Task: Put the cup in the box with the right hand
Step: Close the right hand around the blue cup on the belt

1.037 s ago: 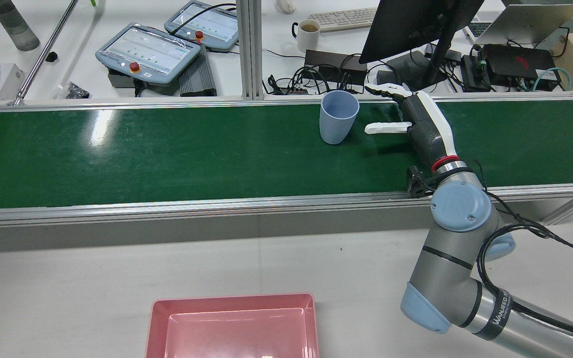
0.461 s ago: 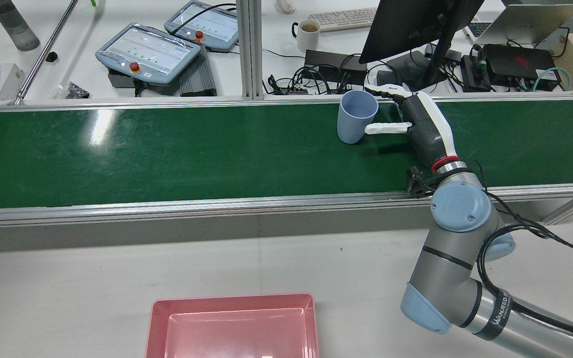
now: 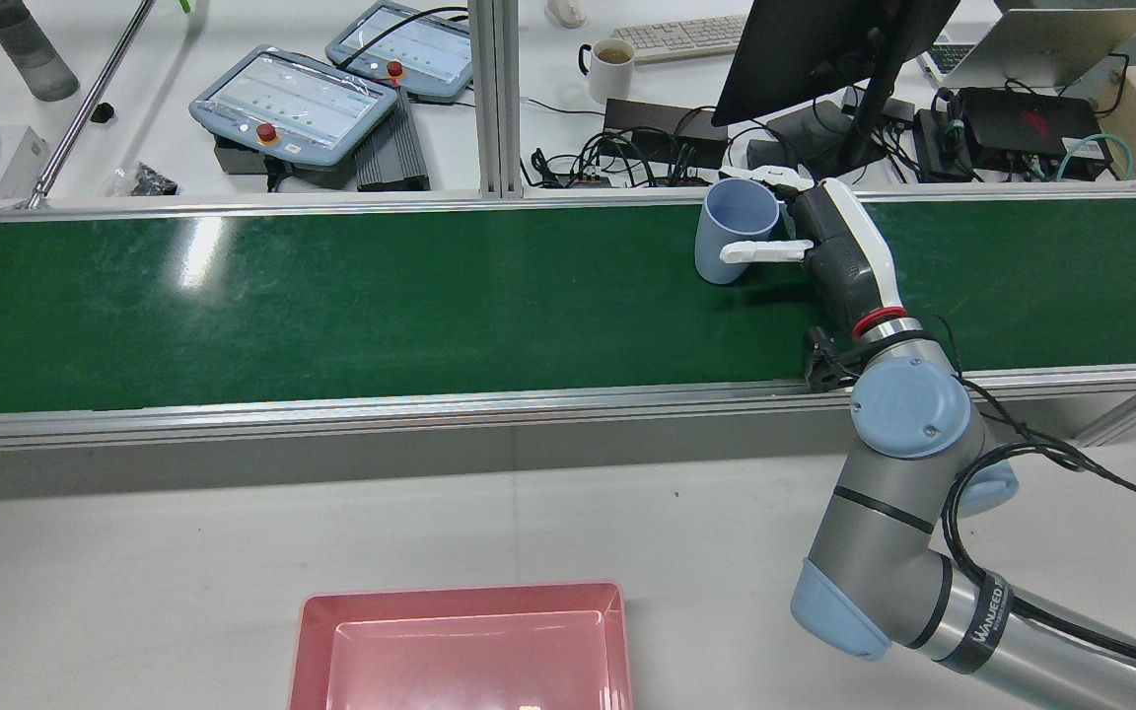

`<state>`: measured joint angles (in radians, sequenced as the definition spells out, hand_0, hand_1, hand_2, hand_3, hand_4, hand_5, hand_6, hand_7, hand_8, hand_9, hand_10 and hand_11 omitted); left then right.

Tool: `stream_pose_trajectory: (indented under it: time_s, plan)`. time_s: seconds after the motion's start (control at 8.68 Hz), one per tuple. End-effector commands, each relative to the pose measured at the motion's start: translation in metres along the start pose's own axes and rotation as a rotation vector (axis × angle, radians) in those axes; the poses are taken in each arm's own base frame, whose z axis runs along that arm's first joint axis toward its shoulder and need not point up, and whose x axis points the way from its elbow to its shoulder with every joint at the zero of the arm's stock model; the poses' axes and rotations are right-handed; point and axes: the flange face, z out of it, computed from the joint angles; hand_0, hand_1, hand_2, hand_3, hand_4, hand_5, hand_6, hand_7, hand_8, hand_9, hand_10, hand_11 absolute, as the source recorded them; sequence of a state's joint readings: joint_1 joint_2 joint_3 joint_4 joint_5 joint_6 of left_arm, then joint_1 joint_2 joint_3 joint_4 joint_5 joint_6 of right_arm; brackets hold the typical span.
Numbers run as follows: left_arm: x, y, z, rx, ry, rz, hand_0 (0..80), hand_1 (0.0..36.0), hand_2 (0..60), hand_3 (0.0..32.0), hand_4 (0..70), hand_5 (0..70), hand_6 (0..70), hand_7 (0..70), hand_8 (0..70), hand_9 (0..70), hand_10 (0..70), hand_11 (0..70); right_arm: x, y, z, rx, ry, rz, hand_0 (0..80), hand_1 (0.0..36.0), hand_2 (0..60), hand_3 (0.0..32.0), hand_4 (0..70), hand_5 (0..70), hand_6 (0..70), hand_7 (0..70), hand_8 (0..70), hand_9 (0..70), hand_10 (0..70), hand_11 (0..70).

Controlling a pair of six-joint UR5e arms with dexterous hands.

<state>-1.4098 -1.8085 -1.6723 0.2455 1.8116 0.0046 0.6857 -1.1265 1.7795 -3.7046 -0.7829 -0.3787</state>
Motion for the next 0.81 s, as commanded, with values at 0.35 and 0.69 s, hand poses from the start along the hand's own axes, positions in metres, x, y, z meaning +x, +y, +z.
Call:
stream_pose_trajectory:
  time_s: [0.35, 0.69]
  plan:
    - [-0.0002, -0.0001, 0.0000, 0.000, -0.002, 0.000, 0.0, 0.0, 0.0, 0.0, 0.0, 0.0, 0.0, 0.0, 0.0, 0.0, 0.0, 0.0, -0.0009, -0.0004, -0.0004, 0.003, -0.005, -0.016, 49.8, 25.0, 40.4, 0.0, 11.9, 9.7, 30.2, 70.0, 35.8, 59.9, 15.3, 23.7]
    - [0.0000, -0.0001, 0.0000, 0.000, 0.000, 0.000, 0.0, 0.0, 0.0, 0.0, 0.0, 0.0, 0.0, 0.0, 0.0, 0.0, 0.0, 0.0, -0.0060, -0.0011, -0.0005, 0.002, -0.012, -0.023, 41.8, 26.6, 60.0, 0.0, 16.1, 8.9, 29.0, 70.0, 33.7, 58.0, 22.6, 34.0]
